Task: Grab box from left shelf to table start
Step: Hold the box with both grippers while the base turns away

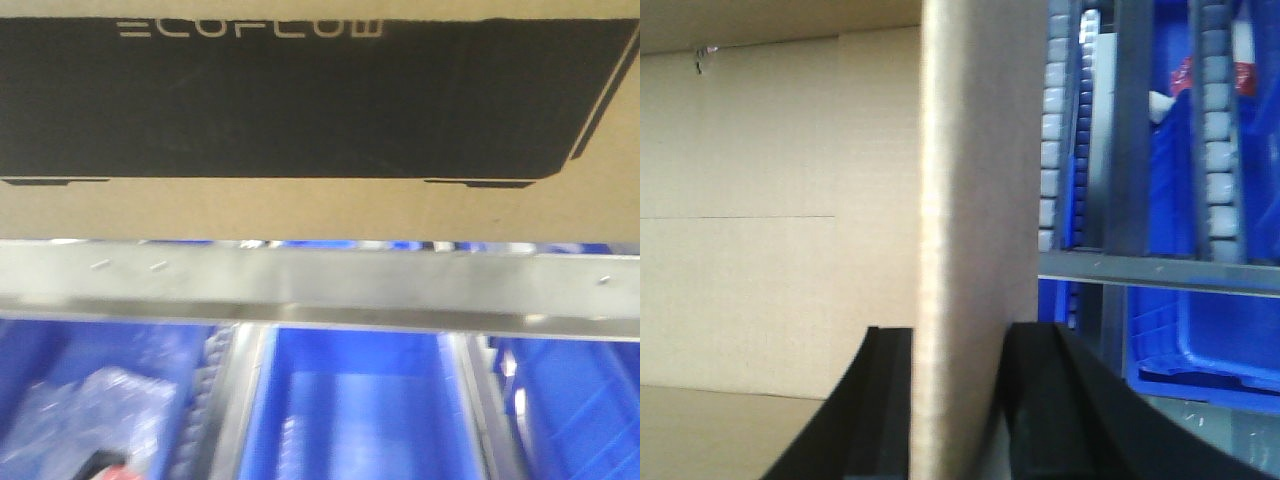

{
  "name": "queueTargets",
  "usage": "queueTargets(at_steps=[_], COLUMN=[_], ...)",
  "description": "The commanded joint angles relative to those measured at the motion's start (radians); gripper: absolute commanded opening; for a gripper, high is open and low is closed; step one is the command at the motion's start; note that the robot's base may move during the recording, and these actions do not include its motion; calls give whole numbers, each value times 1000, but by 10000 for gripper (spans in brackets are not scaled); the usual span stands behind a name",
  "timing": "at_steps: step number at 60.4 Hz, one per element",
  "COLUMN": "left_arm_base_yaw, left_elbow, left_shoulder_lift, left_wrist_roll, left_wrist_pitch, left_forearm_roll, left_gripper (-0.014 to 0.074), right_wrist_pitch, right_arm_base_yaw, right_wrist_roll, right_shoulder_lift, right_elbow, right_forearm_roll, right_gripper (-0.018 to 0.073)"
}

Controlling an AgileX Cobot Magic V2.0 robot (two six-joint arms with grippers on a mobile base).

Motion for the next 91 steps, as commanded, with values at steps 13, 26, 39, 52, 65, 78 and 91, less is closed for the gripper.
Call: queueTargets(at_steps=[13,26,39,52,65,78,91], left_arm_base_yaw=[2,2,2,2,2,2,2], left_elbow=[-46,-46,-46,-46,-46,-46,-46], left_shoulder_lift=[-16,-16,-16,-16,-16,-16,-16], left_wrist_roll=[-31,-31,-31,-31,-31,-31,-31], left_wrist_pitch=[-181,-181,-181,-181,-181,-181,-181], left_forearm_roll=[-5,-7,-7,-7,-7,-7,-7], left_gripper=[-85,-85,-85,-85,-85,-85,-85], right_wrist_pitch=[-103,-103,-103,-103,-103,-103,-103], right_arm_base_yaw=[-10,-10,-10,-10,-10,-10,-10], right_wrist_roll=[-2,-2,-2,-2,-2,-2,-2], right_shoulder_lift=[-3,-3,-3,-3,-3,-3,-3], right_elbow=[-27,-27,-27,-27,-27,-27,-27], right_forearm_roll=[-93,-93,-93,-93,-93,-93,-93], right_gripper=[26,26,26,26,26,26,26])
